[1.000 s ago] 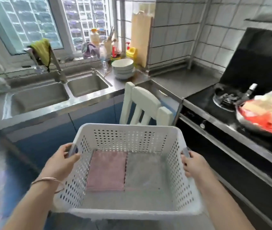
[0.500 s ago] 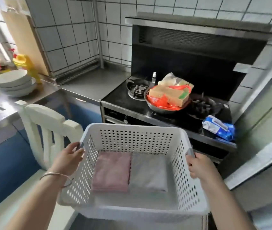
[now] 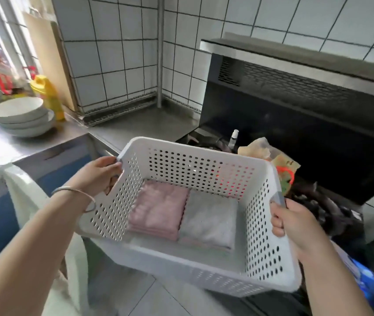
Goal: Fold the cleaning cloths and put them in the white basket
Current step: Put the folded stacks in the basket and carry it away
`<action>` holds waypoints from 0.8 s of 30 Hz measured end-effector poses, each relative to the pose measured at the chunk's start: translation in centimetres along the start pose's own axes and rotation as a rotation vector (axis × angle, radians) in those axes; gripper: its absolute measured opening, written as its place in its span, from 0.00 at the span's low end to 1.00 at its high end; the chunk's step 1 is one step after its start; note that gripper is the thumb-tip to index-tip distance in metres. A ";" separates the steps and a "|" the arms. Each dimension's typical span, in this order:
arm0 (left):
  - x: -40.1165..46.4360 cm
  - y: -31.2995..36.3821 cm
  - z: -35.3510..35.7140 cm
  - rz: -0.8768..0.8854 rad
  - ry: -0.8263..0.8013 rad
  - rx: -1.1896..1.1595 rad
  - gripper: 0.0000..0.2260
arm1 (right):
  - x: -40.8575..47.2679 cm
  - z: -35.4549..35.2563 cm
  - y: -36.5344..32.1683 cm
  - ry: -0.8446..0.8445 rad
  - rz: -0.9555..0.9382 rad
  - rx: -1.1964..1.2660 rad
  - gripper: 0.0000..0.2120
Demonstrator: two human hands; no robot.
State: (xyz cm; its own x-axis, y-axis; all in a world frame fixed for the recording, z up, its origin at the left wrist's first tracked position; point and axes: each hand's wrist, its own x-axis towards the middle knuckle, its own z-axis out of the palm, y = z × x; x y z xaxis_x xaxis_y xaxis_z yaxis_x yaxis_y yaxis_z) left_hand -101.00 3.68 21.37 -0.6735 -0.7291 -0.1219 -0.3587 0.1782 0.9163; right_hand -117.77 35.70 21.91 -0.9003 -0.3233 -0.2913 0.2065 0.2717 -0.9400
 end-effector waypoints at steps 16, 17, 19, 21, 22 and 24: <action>24.8 -3.4 -12.7 -0.116 0.331 0.079 0.10 | 29.0 26.0 -9.8 -0.125 -0.119 -0.298 0.12; 26.0 -3.8 -13.1 -0.148 0.341 0.070 0.10 | 30.6 27.4 -10.3 -0.139 -0.129 -0.328 0.11; 28.7 -5.0 -14.0 -0.218 0.371 0.037 0.09 | 34.1 30.6 -11.9 -0.167 -0.158 -0.402 0.09; 31.2 -6.0 -14.3 -0.282 0.419 0.001 0.10 | 37.6 33.7 -13.6 -0.204 -0.180 -0.460 0.09; 32.3 -6.4 -14.2 -0.305 0.449 -0.019 0.10 | 39.2 35.1 -14.4 -0.225 -0.183 -0.486 0.10; 34.3 -6.5 -13.5 -0.340 0.506 -0.060 0.11 | 42.7 37.6 -15.6 -0.261 -0.193 -0.534 0.11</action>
State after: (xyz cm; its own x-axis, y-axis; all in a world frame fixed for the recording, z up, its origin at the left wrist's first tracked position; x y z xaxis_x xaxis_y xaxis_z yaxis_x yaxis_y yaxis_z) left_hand -113.05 -31.43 16.40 -0.1321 -0.9645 -0.2285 -0.4530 -0.1463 0.8794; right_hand -144.99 -16.44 17.41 -0.7654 -0.6039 -0.2225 -0.2312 0.5807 -0.7806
